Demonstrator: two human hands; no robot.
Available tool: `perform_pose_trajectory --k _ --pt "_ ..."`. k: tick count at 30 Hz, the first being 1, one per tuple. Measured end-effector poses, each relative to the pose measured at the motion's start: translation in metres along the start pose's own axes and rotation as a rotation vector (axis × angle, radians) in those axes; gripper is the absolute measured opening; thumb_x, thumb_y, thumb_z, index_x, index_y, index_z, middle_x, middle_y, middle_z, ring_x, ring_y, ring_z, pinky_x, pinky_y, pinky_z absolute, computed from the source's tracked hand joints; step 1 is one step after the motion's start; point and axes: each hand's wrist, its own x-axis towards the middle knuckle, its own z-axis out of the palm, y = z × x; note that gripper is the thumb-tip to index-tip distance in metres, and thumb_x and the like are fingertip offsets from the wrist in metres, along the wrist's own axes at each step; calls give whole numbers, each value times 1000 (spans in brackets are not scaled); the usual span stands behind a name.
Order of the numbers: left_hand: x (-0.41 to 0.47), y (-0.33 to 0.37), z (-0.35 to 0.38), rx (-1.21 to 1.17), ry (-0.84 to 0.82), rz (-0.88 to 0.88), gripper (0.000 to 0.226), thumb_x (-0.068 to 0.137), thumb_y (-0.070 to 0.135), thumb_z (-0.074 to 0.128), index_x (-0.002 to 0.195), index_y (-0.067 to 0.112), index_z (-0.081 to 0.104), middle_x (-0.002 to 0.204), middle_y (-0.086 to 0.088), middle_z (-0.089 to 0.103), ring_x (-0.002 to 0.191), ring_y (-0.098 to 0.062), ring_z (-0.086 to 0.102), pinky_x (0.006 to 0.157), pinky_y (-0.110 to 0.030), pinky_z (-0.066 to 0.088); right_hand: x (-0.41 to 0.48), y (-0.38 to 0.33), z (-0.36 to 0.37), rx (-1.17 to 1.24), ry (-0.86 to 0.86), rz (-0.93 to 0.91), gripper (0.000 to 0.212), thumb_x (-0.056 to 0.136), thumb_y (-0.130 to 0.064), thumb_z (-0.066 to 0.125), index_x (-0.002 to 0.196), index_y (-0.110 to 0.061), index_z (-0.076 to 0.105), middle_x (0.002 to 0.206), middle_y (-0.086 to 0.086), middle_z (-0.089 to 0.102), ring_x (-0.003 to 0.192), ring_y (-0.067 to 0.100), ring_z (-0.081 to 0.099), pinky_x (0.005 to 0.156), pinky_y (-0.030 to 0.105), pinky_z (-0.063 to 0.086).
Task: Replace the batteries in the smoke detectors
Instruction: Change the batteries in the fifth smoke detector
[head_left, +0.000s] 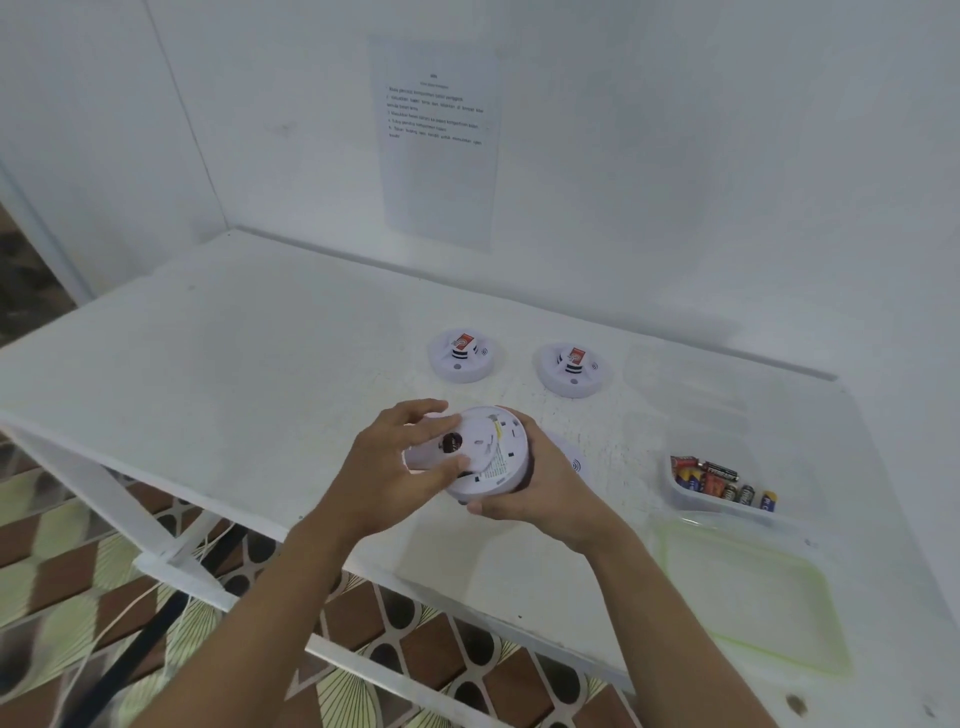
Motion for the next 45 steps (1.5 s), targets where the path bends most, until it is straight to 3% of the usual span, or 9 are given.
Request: perform_pose_trajectory --k 5,10,13,18,25,30,36,39,45 --pt "-1 -4 -13 36 -119 31 68 64 62 72 125 35 64 124 22 57 118 3 52 96 -19 48 2 -3 -6 -28 -27 0 92 67 4 89 142 -23 43 133 -1 58 123 16 58 87 36 59" --pt "0 -1 -18 161 -124 41 74 64 58 74 129 26 61 111 12 57 101 -4 56 76 -12 48 3 -6 -6 -65 -56 11 93 67 2 89 142 -26 42 134 -3 56 125 17 56 89 45 60" --pt "-1 3 -18 111 -69 51 70 62 62 75 121 27 64 107 14 59 96 -3 57 74 -7 43 5 -8 -6 -65 -61 10 94 67 2 90 143 -25 42 135 -2 57 125 18 57 90 47 59" --pt "-1 12 -9 56 -42 38 60 67 43 87 119 24 64 107 20 57 99 4 54 77 -4 40 5 -12 -4 -82 -89 -5 93 66 4 89 142 -26 45 132 -4 60 122 19 59 91 43 59" --pt "2 12 -3 24 -59 -40 67 63 57 81 122 29 64 110 20 56 102 11 51 76 -2 40 6 -13 -2 -93 -93 -8 92 67 5 88 140 -29 45 129 -7 59 119 15 60 84 37 61" --pt "2 11 1 28 -63 -106 62 64 49 86 119 29 64 109 16 58 96 4 56 69 -7 46 5 -8 1 -152 -77 -1 93 65 -3 91 140 -31 44 130 -8 57 120 16 58 90 37 60" --pt "-1 10 2 79 -141 -7 63 75 65 66 131 38 53 118 30 42 114 0 41 94 -19 35 8 -10 -3 -120 -30 -26 93 61 0 92 139 -27 47 129 -3 59 119 21 59 87 41 60" --pt "-4 9 2 152 -167 56 64 83 62 55 141 37 43 124 26 36 113 4 32 97 -17 27 11 -14 -6 -124 -50 -35 92 60 7 90 137 -25 49 127 -1 62 117 21 61 84 36 60" --pt "-5 7 -1 184 -223 104 67 88 55 51 147 27 36 132 18 32 118 -3 31 101 -24 29 16 -23 -11 -167 -99 -30 91 58 8 90 133 -29 54 121 -7 64 113 17 63 82 35 60"
